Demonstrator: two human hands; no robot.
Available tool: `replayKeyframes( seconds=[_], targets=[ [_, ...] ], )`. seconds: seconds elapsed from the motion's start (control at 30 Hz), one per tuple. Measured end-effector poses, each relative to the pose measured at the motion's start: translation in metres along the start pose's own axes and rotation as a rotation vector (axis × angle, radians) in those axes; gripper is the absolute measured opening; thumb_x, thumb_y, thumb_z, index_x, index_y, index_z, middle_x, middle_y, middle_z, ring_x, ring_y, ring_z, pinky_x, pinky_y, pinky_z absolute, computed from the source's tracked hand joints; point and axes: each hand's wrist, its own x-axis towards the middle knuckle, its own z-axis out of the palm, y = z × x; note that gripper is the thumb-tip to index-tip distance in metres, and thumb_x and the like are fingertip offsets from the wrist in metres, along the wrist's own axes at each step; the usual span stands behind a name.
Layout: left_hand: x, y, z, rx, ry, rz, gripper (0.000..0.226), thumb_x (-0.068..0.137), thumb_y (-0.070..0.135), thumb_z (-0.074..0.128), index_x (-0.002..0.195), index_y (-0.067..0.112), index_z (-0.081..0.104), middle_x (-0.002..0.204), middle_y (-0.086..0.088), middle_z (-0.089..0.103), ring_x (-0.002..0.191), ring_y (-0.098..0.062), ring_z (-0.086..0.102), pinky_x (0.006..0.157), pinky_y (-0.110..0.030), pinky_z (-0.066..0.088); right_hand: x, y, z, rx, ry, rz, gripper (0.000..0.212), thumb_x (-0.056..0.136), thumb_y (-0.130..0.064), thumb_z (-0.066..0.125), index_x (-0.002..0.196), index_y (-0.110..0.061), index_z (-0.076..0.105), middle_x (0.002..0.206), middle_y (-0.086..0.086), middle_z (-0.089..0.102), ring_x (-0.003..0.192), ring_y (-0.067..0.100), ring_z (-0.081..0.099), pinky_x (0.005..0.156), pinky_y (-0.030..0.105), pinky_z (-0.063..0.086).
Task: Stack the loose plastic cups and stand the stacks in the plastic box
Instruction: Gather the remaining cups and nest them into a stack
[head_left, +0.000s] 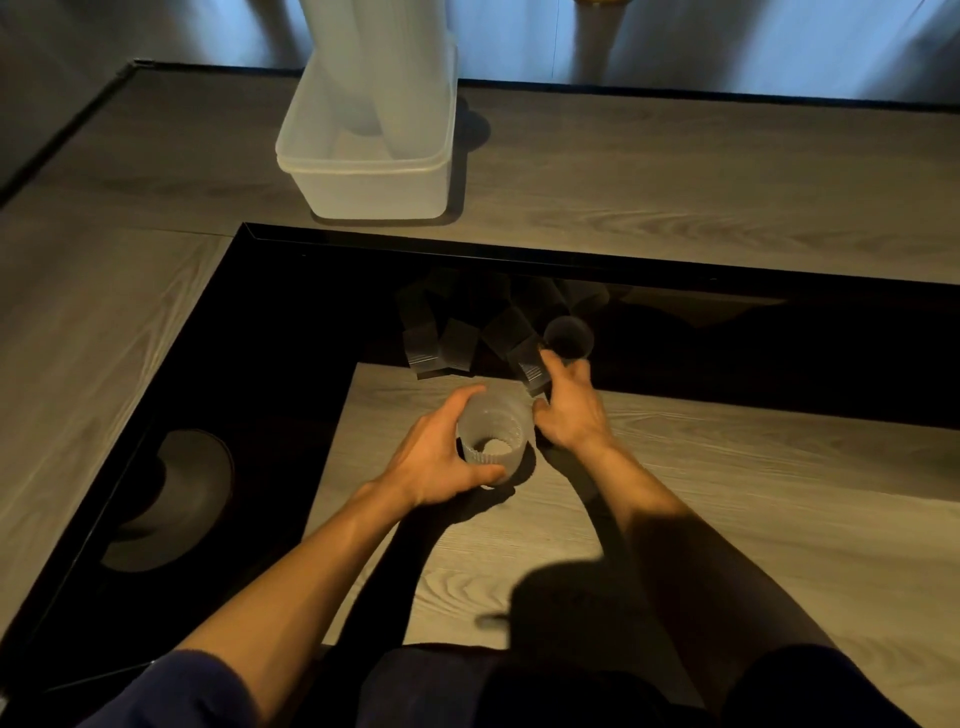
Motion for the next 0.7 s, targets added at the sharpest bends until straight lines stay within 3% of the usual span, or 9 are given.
replayKeyframes(
  seconds=[0.1,0.17,0.3,0.37,0.47,0.6,0.7],
  targets=[
    [0.003,-0.001,-0.002,-0.009,-0.003,0.0,0.096,0.065,0.037,0.094,0.145,0.03,0.04,0.125,0.022,0.05,0.116,-0.001,0.051,0.094,-0.017,0.044,0.005,-0.004,0.0,-0.136,-0.038,0.04,0.075,0.089,-0.012,0.066,0.152,-0.034,0.033,0.145,0.012,0.025,0.119,0.035,0.052,0.1,0.044,0.053],
    [0.003,-0.002,-0.002,-0.023,-0.013,-0.005,0.094,0.065,0.037,0.094,0.143,0.031,0.041,0.124,0.023,0.05,0.116,-0.001,0.052,0.097,-0.02,0.046,0.002,-0.001,0.002,-0.156,-0.012,0.042,0.061,0.09,-0.018,0.067,0.145,-0.03,0.043,0.14,0.011,0.027,0.121,0.033,0.047,0.102,0.043,0.051],
    [0.002,-0.004,0.0,-0.029,-0.017,-0.011,0.09,0.066,0.036,0.094,0.14,0.035,0.042,0.118,0.032,0.048,0.115,0.002,0.051,0.096,-0.018,0.043,-0.008,0.007,0.004,-0.122,0.148,-0.02,0.017,0.093,-0.034,0.066,0.1,-0.02,0.061,0.135,0.006,0.035,0.117,0.027,0.045,0.099,0.04,0.049],
    [0.002,-0.005,0.001,-0.035,-0.016,-0.018,0.088,0.066,0.036,0.094,0.136,0.04,0.041,0.116,0.036,0.047,0.114,0.004,0.051,0.094,-0.014,0.041,-0.011,0.009,0.005,-0.066,0.173,-0.028,0.018,0.091,-0.034,0.07,0.088,-0.022,0.057,0.131,0.003,0.044,0.115,0.024,0.048,0.097,0.039,0.048],
    [0.002,-0.005,0.002,-0.048,-0.019,-0.032,0.086,0.068,0.034,0.094,0.134,0.044,0.039,0.115,0.039,0.046,0.11,0.009,0.049,0.091,-0.009,0.037,-0.014,0.01,0.007,0.054,0.179,0.009,0.025,0.085,-0.027,0.075,0.081,-0.03,0.051,0.096,-0.006,0.059,0.098,0.021,0.058,0.084,0.042,0.054],
    [0.0,-0.008,0.004,-0.066,-0.02,-0.038,0.087,0.069,0.034,0.093,0.141,0.036,0.043,0.116,0.036,0.049,0.109,0.016,0.05,0.092,-0.011,0.039,-0.017,0.006,0.003,0.347,0.205,0.077,0.025,0.09,-0.009,0.069,0.088,-0.03,0.055,0.082,-0.007,0.061,0.081,0.014,0.062,0.075,0.039,0.056],
    [-0.001,-0.008,0.005,-0.088,-0.014,-0.044,0.085,0.07,0.031,0.093,0.139,0.038,0.044,0.117,0.034,0.051,0.107,0.015,0.051,0.089,-0.008,0.039,-0.028,-0.016,-0.02,0.526,0.139,-0.052,0.044,0.09,-0.002,0.071,0.126,-0.021,0.055,0.088,-0.01,0.069,0.087,0.003,0.067,0.083,0.026,0.056]
  ],
)
